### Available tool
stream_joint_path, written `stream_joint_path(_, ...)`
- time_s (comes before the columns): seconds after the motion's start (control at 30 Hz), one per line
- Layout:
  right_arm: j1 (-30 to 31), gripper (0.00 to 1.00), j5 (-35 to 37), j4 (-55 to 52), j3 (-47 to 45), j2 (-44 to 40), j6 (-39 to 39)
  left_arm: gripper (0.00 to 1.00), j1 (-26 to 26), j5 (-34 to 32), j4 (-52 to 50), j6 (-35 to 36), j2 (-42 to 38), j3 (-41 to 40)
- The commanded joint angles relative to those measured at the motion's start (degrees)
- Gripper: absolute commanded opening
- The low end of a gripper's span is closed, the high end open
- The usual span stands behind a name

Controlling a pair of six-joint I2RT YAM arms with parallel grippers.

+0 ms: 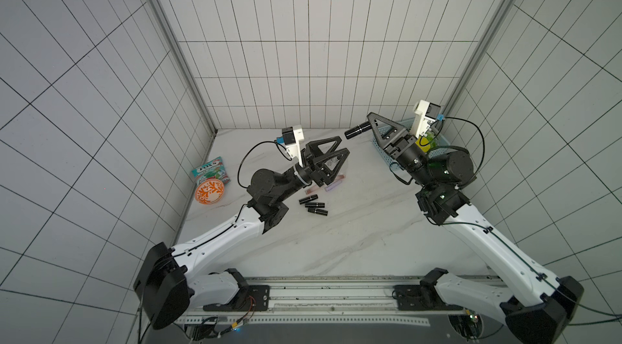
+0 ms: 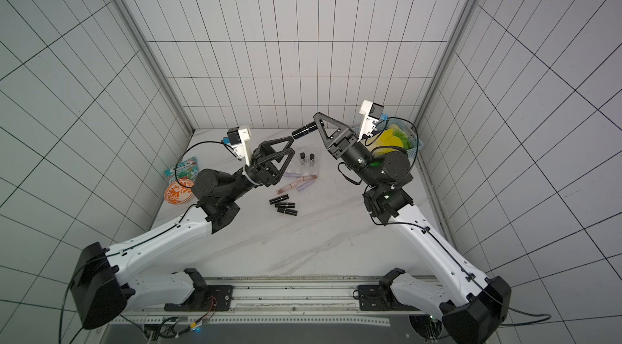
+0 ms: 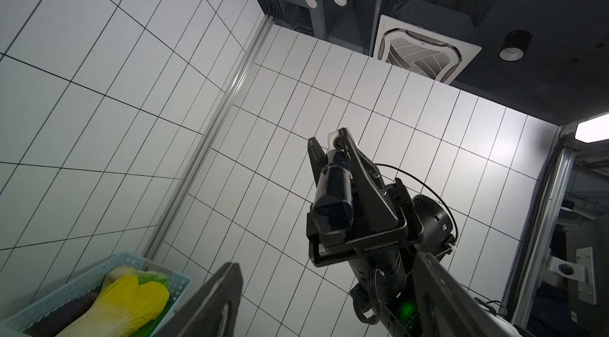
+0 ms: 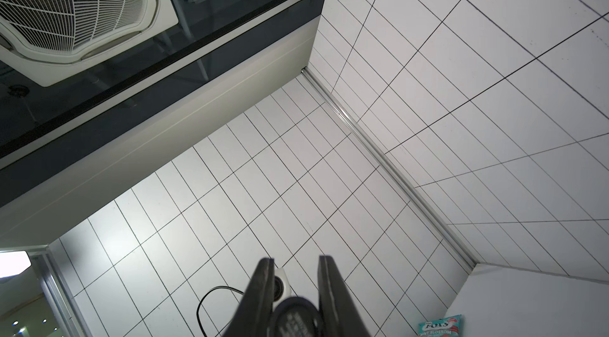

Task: Arrange the lipsticks in the organizer
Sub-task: Pick up the lipstick at the center of the board.

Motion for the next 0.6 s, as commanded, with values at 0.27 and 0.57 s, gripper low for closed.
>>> stream_joint_path(0.27, 1.93, 0.11, 1.12, 4.52, -1.46, 1.05, 1.31, 0.58, -0.63, -1.45, 2.27, 2.86, 2.36, 4.01)
stream_joint_path(0.57, 2.39, 0.11, 0.77, 5.22, -1.29, 1.9, 1.75, 0.39, -0.63, -1.98, 2.19, 3.12, 2.6, 4.53)
